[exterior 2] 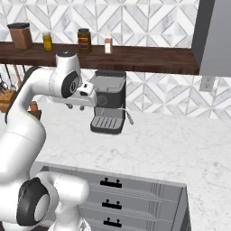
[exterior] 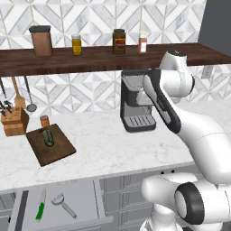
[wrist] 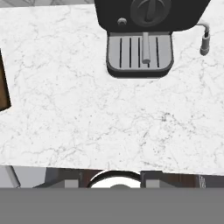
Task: Place the appropriate cutting tool for cutting the cucumber skin on the cutting board.
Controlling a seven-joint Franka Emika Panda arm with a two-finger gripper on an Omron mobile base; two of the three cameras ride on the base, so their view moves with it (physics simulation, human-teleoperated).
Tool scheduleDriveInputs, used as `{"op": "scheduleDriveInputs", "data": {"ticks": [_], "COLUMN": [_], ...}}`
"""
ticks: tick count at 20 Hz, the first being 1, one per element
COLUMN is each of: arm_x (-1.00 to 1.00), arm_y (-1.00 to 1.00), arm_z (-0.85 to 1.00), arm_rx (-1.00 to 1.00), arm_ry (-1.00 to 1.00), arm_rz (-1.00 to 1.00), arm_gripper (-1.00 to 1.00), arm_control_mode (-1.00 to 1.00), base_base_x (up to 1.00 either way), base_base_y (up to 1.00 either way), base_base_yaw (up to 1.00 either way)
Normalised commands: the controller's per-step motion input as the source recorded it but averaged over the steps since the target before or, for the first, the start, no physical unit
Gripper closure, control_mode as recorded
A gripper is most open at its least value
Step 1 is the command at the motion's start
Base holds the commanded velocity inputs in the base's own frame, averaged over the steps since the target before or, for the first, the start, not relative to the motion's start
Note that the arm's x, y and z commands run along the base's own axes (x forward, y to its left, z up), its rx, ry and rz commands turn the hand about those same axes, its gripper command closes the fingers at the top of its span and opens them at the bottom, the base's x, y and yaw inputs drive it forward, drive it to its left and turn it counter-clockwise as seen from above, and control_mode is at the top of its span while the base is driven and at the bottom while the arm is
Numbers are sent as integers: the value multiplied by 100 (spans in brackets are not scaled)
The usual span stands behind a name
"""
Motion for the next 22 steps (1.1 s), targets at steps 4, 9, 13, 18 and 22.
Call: {"op": "scheduleDriveInputs", "data": {"ticks": [4, 9, 13, 18, 22], "arm_x": [-11, -27, -24, -15, 0], "arm_y": [3, 16, 24, 22, 12], "arm_z": [-8, -11, -12, -5, -7], "arm_rx": [0, 0, 0, 0, 2], "arm_ry": [0, -8, -7, -7, 2], "arm_rz": [0, 0, -1, -1, 0], "arm_gripper": [-100, -100, -100, -100, -100], "arm_control_mode": [-100, -100, -100, -100, -100], "base_base_x": [0, 0, 0, 0, 0], "base_base_y": [0, 0, 0, 0, 0], "base_base_yaw": [0, 0, 0, 0, 0]}}
